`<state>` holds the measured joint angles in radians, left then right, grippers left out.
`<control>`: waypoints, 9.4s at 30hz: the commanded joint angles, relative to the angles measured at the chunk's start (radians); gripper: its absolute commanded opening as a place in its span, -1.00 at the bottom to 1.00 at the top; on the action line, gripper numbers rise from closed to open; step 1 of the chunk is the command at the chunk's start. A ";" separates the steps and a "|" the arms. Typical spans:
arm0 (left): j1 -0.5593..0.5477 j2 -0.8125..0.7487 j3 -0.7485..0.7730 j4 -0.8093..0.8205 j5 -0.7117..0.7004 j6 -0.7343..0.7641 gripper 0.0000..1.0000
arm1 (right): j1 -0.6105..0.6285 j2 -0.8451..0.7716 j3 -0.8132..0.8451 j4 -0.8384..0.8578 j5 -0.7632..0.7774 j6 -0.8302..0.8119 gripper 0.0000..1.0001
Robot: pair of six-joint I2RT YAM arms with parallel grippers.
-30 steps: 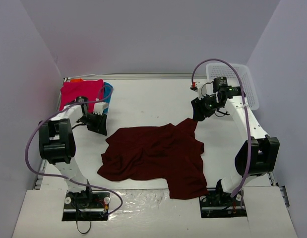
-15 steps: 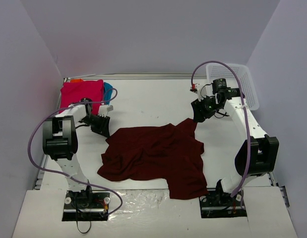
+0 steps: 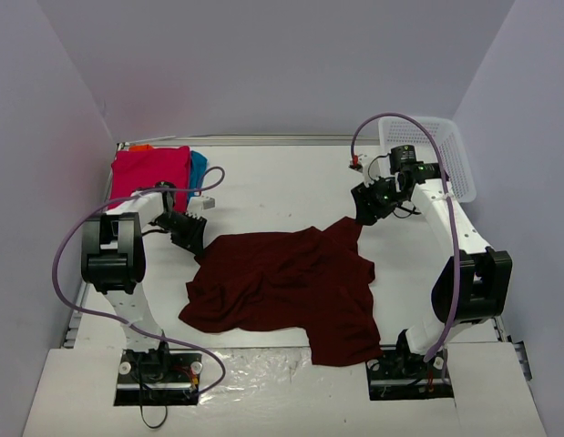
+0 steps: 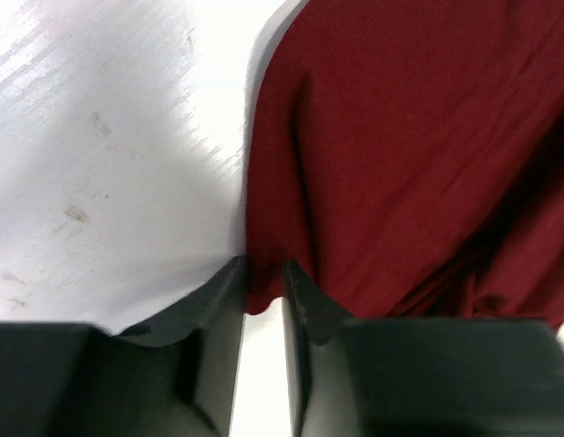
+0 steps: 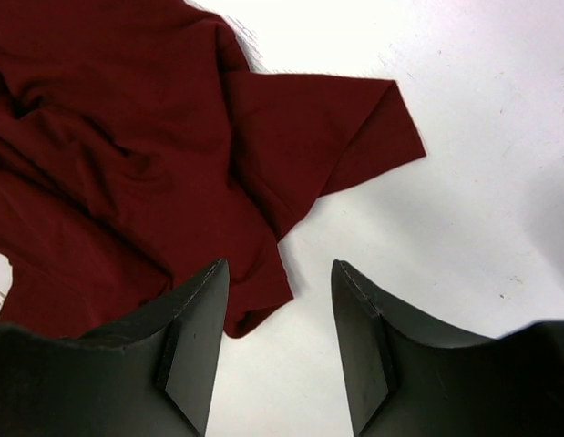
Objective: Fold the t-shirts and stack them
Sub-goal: Flatten out the tshirt
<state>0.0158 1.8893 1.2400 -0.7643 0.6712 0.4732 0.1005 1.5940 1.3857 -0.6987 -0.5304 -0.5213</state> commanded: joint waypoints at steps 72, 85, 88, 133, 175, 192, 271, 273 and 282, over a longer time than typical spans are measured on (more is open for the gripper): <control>-0.033 -0.424 -0.010 -0.044 -0.144 -0.054 -0.95 | 0.159 0.624 0.381 -0.087 0.202 0.093 -1.00; -0.020 -0.452 0.257 -0.082 -0.199 -0.131 -0.95 | 0.050 0.408 0.699 -0.202 0.179 0.089 -1.00; -0.020 -0.496 0.323 -0.121 -0.193 -0.137 -0.95 | 0.048 0.321 0.704 -0.202 0.172 0.095 -1.00; -0.022 -0.051 0.837 0.052 -0.130 -0.398 -0.95 | 0.004 0.591 1.231 -0.096 0.265 0.185 -1.00; 0.073 -0.791 0.487 0.180 -0.200 -0.383 -0.95 | -0.196 -0.298 0.647 0.195 0.198 0.242 -1.00; -0.054 0.316 1.019 0.177 -0.286 -0.165 0.89 | -0.078 0.478 0.923 0.298 0.431 0.181 1.00; -0.073 -0.561 -0.039 0.379 -0.234 -0.263 0.89 | -0.018 1.005 0.814 0.211 0.457 0.268 -1.00; -0.073 -0.559 -0.046 0.387 -0.237 -0.265 0.89 | -0.012 0.994 0.809 0.203 0.446 0.258 -1.00; -0.074 -0.581 -0.071 0.401 -0.242 -0.252 0.89 | 0.062 0.827 0.823 0.203 0.334 0.244 -0.88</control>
<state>-0.0532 1.3354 1.1664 -0.3931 0.4213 0.2230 0.1173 2.5290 2.2154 -0.4187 -0.1509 -0.2657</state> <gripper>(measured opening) 0.942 0.056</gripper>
